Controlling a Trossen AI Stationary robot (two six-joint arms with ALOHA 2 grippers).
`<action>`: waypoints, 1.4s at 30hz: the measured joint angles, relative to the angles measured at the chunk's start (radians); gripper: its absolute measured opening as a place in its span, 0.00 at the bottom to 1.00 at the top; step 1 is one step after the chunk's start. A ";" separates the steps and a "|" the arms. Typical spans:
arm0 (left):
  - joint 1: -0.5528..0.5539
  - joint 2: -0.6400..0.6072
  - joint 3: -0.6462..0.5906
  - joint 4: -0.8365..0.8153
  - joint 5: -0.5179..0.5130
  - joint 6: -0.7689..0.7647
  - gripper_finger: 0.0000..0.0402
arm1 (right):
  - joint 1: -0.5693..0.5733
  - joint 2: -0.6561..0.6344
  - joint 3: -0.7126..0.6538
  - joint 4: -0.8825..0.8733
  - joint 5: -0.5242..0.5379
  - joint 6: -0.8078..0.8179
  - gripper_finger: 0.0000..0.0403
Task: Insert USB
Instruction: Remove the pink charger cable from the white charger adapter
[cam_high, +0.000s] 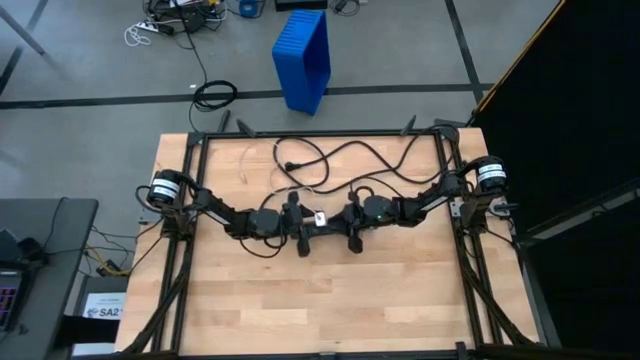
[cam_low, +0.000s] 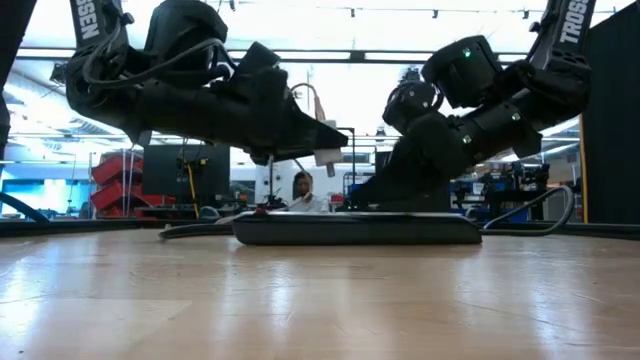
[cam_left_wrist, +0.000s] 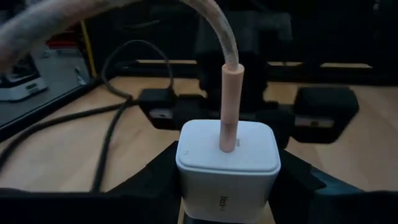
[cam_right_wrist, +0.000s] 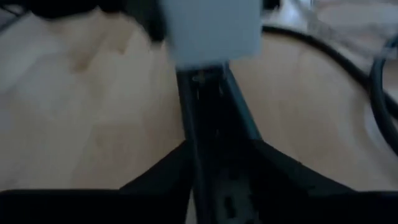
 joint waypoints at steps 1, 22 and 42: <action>0.000 0.000 0.000 0.000 0.005 0.000 0.39 | 0.001 0.000 0.000 0.024 0.000 0.000 0.42; 0.001 0.000 0.034 0.003 0.117 0.021 0.39 | 0.009 -0.002 0.042 0.109 -0.036 0.017 0.62; 0.001 -0.006 0.034 -0.041 0.093 -0.013 0.58 | 0.007 -0.003 0.045 0.091 -0.011 0.000 0.36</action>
